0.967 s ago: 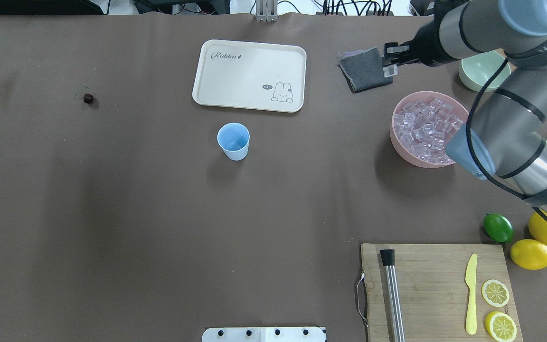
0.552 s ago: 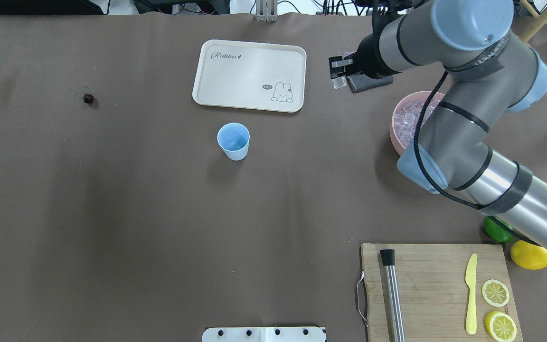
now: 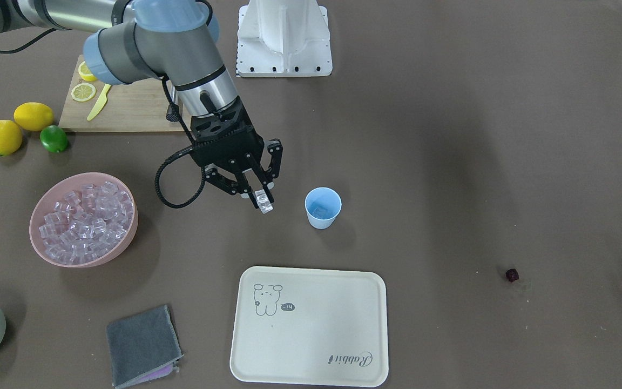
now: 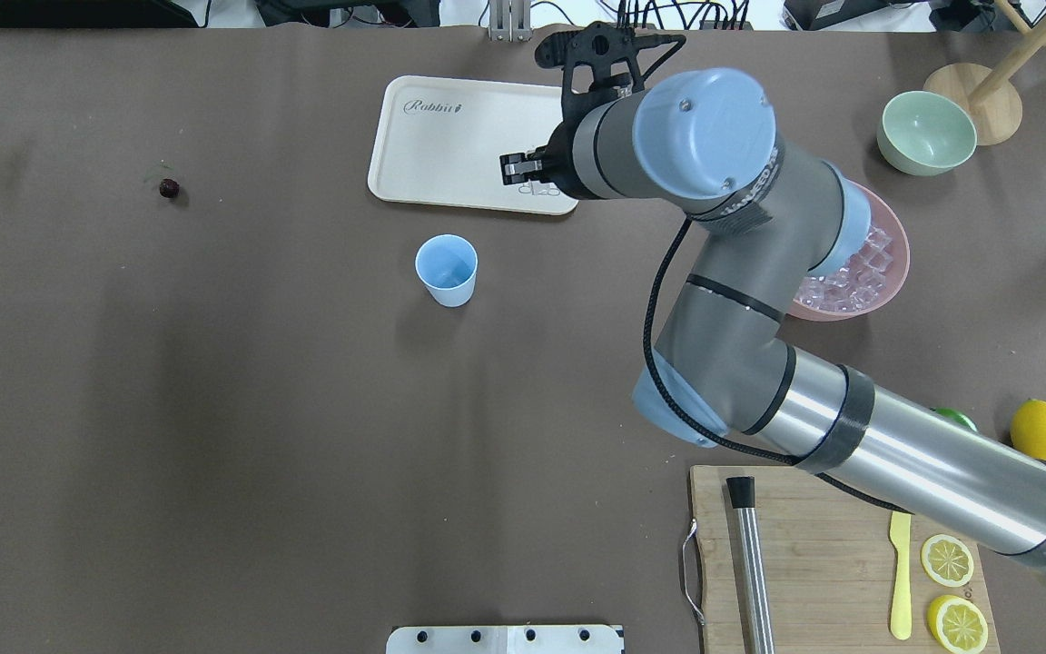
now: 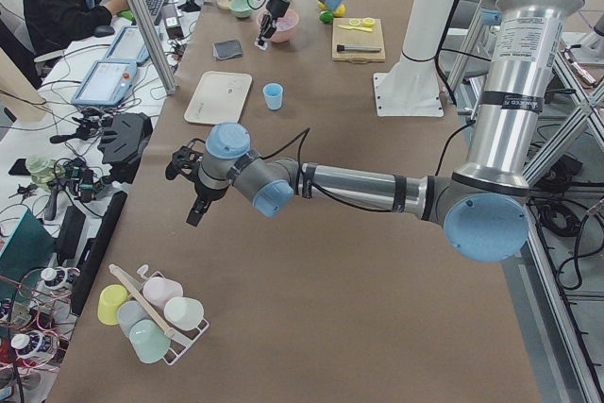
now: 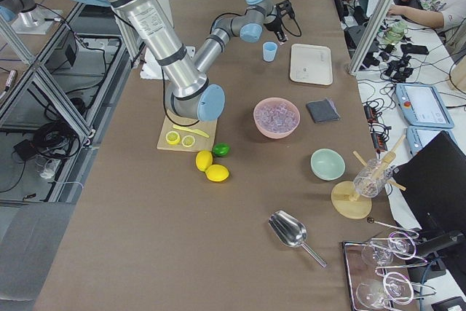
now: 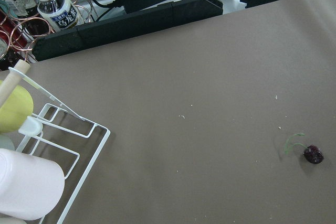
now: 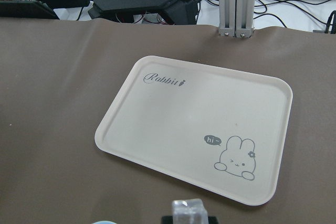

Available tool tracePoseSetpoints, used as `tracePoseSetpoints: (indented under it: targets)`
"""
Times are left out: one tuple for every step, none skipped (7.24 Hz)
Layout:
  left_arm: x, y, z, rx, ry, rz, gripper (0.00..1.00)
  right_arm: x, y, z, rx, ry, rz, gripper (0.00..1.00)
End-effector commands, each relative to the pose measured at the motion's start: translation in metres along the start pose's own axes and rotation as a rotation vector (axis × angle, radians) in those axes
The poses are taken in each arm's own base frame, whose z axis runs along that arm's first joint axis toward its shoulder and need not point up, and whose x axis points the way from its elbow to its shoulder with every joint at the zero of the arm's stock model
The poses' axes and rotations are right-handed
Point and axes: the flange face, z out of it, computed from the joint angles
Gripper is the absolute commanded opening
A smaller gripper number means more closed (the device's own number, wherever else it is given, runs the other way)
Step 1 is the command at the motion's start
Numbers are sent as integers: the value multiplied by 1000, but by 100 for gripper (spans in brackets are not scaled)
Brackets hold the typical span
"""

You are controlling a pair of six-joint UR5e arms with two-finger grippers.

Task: Put ice and cherries in cup
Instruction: 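Carry the second ice cube with the right gripper over the cup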

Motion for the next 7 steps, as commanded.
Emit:
tracePoseSetpoints:
  targets:
    - [13,12,26,-46,16,18,98,-40,17,21,46,13,-18,0]
    - [15,11,26,-45,17,21,98,-59,19,35,33,13,-26,0]
    - [15,10,26,-44,18,22,98,-67,24,46,47,10,-30,0]
    - [18,5,25,-39,19,25,98,-66,30,57,48,-2,-31,0]
    - [22,2,22,-32,24,31,98,-64,36,68,44,-8,-34,0]
    - [23,1,22,-30,25,34,98,-67,50,73,41,-46,-35,0]
    - [28,-4,21,-23,28,42,98,-72,61,75,31,-57,-39,0]
